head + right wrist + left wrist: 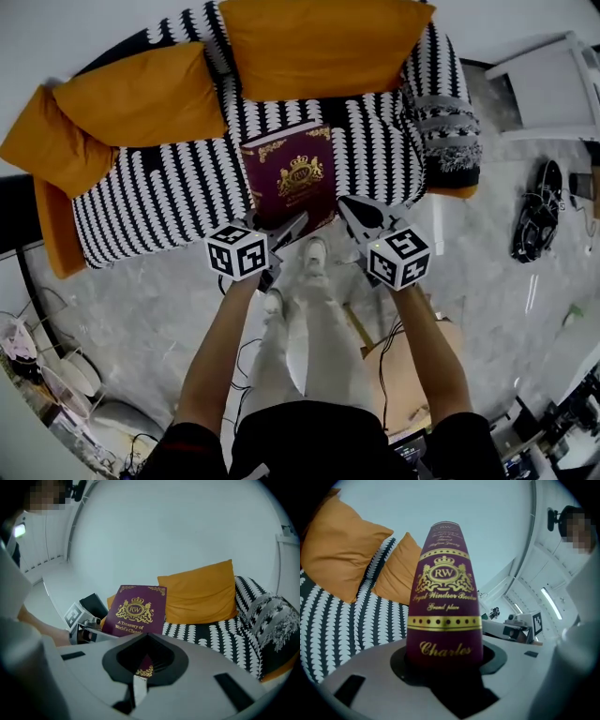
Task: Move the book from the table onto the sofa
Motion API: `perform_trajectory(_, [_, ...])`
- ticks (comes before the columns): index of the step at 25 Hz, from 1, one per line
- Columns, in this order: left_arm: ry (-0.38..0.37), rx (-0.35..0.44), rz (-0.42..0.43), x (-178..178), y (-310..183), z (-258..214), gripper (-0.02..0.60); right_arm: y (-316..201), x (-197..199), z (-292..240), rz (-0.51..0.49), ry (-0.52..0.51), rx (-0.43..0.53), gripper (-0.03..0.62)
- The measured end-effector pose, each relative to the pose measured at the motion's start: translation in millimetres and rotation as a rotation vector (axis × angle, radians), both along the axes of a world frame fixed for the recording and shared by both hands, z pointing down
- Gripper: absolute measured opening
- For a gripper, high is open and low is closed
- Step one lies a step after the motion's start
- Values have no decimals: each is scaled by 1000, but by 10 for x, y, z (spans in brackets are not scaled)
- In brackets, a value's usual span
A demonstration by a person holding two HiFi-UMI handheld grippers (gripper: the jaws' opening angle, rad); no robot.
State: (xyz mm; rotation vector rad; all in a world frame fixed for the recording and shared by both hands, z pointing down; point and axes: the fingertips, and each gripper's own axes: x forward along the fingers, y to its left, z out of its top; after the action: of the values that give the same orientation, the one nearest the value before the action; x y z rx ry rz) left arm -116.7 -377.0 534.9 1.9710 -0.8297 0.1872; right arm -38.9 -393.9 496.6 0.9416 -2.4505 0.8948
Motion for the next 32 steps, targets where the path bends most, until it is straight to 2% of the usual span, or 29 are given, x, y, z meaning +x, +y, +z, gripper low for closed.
perform_trajectory(12, [21, -79, -11, 85, -108, 837, 242, -263, -6, 803, 35, -27, -42, 17])
perform_trajectory(17, [-1, -92, 4, 63, -266, 1135, 242, -389, -3, 1121, 72, -50, -70, 17])
perform_trajectory(25, [5, -142, -13, 85, -398, 1586, 242, -378, -16, 1468, 89, -85, -111, 17])
perform_trajectory(32, [11, -175, -2, 207, -432, 1947, 242, -347, 81, 1797, 99, -64, -131, 17])
